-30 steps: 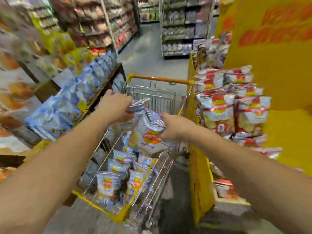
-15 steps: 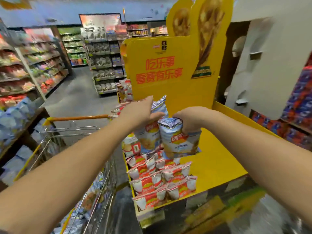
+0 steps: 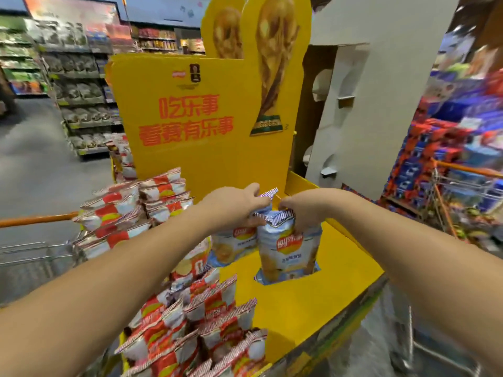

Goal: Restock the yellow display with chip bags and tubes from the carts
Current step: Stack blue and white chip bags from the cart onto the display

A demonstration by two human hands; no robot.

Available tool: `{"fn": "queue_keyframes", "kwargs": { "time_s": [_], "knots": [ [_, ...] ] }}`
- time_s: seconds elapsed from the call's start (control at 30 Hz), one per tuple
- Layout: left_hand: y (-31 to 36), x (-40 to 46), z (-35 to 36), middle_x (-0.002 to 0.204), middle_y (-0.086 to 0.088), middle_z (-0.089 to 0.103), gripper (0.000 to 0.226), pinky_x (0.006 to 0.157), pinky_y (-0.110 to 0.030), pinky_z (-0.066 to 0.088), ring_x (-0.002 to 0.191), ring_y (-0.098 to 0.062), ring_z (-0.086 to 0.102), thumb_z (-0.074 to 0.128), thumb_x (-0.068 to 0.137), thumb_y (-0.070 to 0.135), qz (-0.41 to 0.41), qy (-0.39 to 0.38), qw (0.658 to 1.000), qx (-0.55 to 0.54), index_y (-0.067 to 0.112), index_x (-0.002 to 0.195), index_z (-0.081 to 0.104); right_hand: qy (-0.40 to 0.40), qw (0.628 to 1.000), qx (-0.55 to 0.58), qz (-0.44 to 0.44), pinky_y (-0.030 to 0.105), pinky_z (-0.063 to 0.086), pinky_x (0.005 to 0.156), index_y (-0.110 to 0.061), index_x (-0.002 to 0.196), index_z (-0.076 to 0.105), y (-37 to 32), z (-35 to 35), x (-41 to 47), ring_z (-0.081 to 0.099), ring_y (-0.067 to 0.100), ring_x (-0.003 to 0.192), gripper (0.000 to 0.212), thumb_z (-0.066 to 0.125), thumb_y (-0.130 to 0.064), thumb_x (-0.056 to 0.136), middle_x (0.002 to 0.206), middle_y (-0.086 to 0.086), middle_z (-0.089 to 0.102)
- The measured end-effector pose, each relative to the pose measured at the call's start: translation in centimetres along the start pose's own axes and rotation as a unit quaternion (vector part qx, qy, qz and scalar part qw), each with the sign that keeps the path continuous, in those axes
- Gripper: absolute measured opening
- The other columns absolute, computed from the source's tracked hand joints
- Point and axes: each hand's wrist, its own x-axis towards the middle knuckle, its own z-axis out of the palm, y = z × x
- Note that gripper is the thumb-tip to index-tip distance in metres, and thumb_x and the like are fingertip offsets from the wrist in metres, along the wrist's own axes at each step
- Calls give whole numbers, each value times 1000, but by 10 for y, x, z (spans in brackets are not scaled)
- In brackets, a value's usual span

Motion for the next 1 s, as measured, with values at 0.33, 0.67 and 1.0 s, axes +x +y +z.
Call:
{"fn": "queue_keyframes", "kwargs": {
  "time_s": [0.33,0.67,1.0],
  "knots": [
    [-51,74,78,106,-7,44,13,39,-39,30,58,-31,50,47,98,17,-37,16,998,-48,17,110,41,-14,997,68,-46,38,54,82,-28,119,55,56,4,97,60,19,94,35,67,-36,87,108,-3,65],
    [-76,154,146,119,-9,44,64,54,-40,41,87,-36,61,52,90,59,-136,-38,978,-154,16,133,34,51,990,-107,-74,31,46,62,-25,108,58,120,23,225,52,23,80,25,64,-34,85,92,1,61],
    [-117,226,244,124,-16,43,39,53,-38,22,93,-37,58,48,94,10,-201,-201,945,-161,6,132,37,120,971,-116,-168,35,44,85,-31,117,57,152,70,408,58,27,108,30,55,-32,88,106,2,66]
  ]
}}
